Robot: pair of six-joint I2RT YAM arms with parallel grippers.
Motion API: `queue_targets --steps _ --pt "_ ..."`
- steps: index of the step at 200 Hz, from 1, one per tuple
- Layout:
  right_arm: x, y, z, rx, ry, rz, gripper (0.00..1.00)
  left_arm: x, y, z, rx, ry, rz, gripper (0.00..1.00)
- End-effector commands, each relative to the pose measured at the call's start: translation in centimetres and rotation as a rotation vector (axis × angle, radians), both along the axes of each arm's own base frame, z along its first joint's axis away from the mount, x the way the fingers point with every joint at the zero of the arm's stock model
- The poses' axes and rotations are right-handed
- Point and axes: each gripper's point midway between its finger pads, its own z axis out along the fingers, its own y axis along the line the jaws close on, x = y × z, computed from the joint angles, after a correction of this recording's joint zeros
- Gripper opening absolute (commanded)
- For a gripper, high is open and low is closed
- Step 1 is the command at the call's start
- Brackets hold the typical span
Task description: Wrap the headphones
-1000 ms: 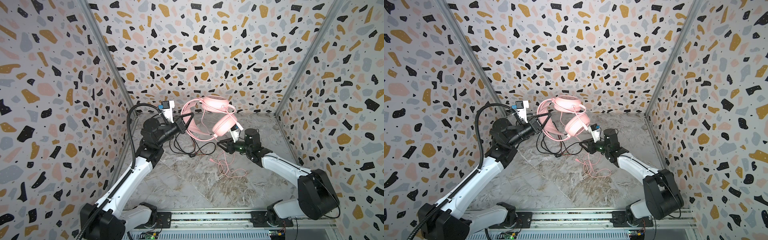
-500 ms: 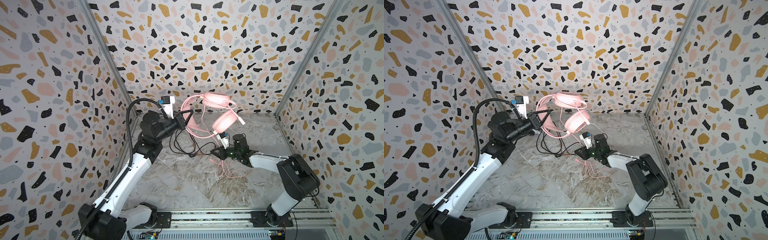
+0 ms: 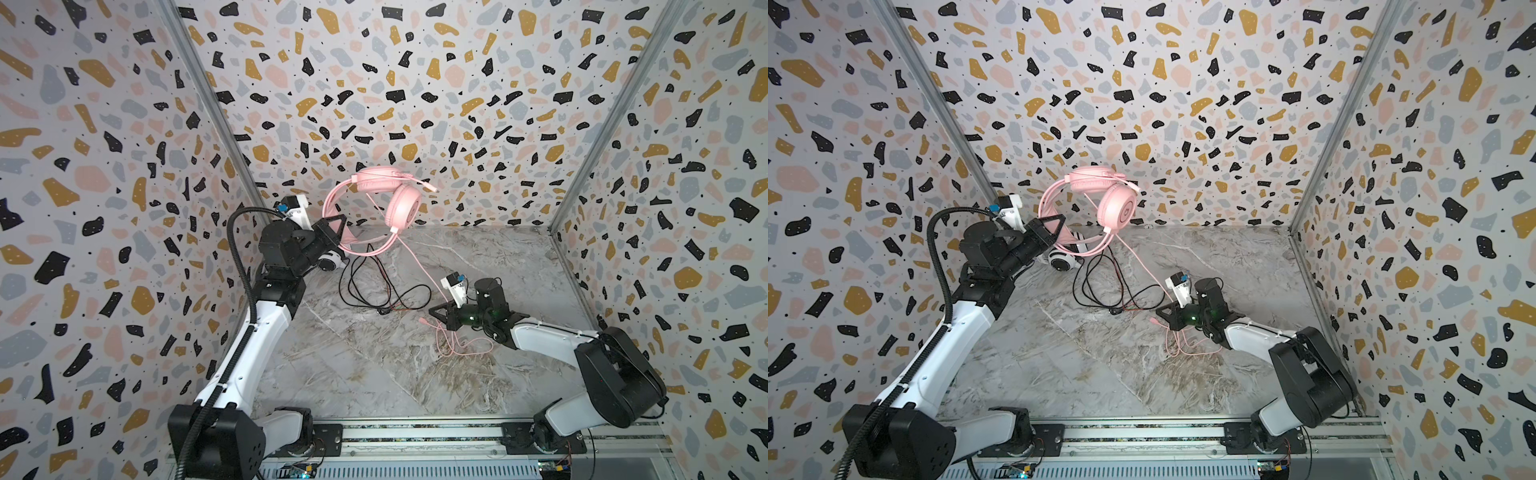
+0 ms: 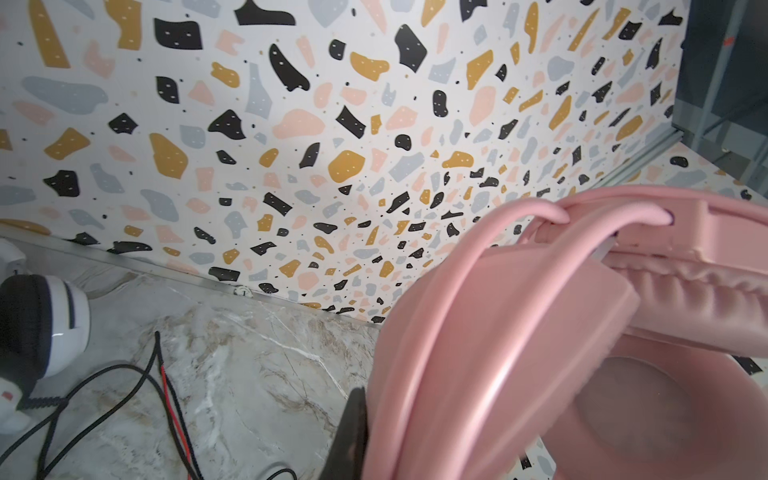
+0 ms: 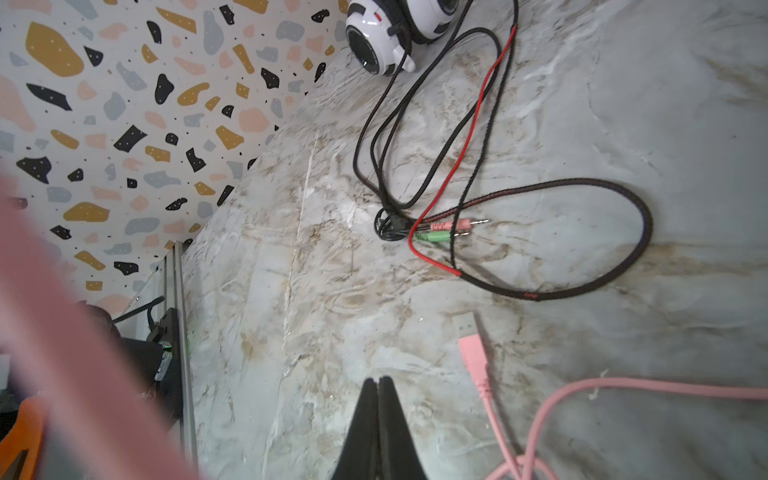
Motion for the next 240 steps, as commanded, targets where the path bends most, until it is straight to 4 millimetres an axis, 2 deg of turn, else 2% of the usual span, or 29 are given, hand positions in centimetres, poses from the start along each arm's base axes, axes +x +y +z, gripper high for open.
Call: queue_targets --steps 1,36,71,97,127,134,180,210,240 --pt "-1.1 -1.4 -0.4 -0.042 0.007 -0.035 0.05 -0.7 0.7 5.3 -0.079 -0.183 0.017 0.00" --pt "-2.1 -2.2 1.2 -0.052 -0.013 -0.055 0.05 -0.5 1.2 4.8 -0.069 -0.189 0.046 0.00" --pt "-3.0 -2.2 2.9 -0.080 -0.047 -0.055 0.05 0.2 2.8 3.7 0.003 -0.169 0.155 0.00" --pt "-3.7 -2.5 3.1 -0.122 -0.065 -0.067 0.05 0.8 4.9 2.4 0.054 -0.118 0.281 0.00" --pt "-4.5 -2.7 3.2 -0.127 -0.064 -0.066 0.05 1.1 5.5 1.4 0.069 -0.101 0.318 0.00" --pt "-4.6 -2.8 3.2 -0.137 -0.072 -0.073 0.05 1.2 5.6 0.5 0.086 -0.070 0.327 0.00" --pt "-5.3 -2.3 4.4 -0.156 -0.115 -0.076 0.05 1.6 8.5 -2.3 0.137 0.005 0.490 0.00" --pt "-5.7 -1.5 4.8 -0.189 -0.134 -0.074 0.05 0.8 12.3 -5.3 0.108 0.135 0.712 0.00" --pt "-6.3 -0.4 5.6 -0.188 -0.154 -0.053 0.05 0.4 13.1 -7.0 0.110 0.163 0.769 0.00"
